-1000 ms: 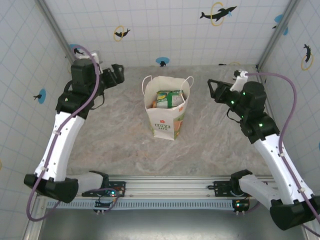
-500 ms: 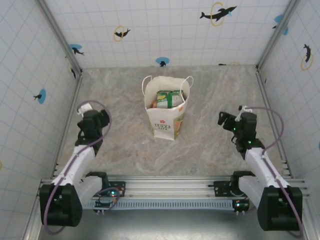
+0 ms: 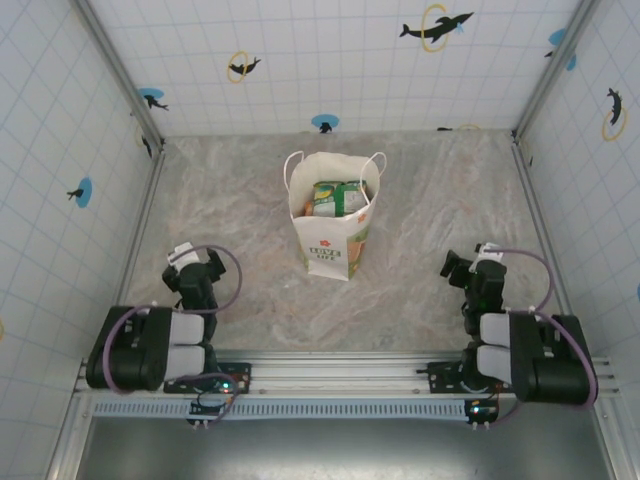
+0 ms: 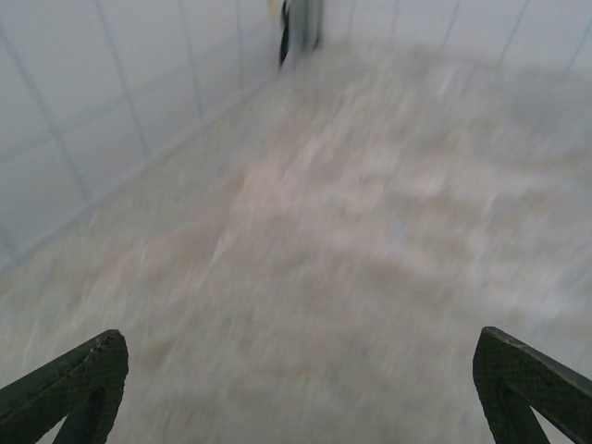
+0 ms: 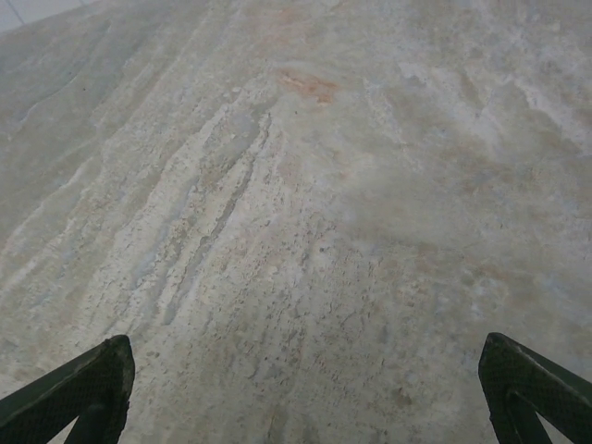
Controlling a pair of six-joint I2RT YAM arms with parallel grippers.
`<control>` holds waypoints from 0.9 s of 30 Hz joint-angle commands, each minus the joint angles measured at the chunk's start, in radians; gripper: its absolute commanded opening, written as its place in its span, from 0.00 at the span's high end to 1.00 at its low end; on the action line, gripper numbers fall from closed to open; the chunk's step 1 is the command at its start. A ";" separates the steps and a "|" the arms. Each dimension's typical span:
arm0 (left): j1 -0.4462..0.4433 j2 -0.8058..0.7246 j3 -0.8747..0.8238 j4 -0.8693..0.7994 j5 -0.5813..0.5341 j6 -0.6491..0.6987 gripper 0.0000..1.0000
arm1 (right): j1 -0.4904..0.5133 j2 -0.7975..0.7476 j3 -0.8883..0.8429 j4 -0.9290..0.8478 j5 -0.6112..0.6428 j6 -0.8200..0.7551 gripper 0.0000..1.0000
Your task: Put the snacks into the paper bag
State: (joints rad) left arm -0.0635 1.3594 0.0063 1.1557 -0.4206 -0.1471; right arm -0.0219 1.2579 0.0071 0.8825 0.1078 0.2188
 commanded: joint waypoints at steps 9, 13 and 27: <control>0.064 0.152 -0.036 0.179 0.136 0.018 0.02 | 0.033 0.263 -0.009 0.380 -0.049 -0.137 0.00; 0.058 0.154 -0.034 0.179 0.129 0.026 0.02 | 0.037 0.255 -0.001 0.347 -0.039 -0.138 0.00; 0.045 0.160 -0.031 0.185 0.111 0.038 0.02 | 0.041 0.263 -0.006 0.371 -0.031 -0.140 0.00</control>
State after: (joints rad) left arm -0.0132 1.5257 0.0044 1.3388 -0.3149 -0.1055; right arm 0.0135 1.5261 0.0055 1.2278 0.0643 0.0895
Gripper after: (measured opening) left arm 0.980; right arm 0.999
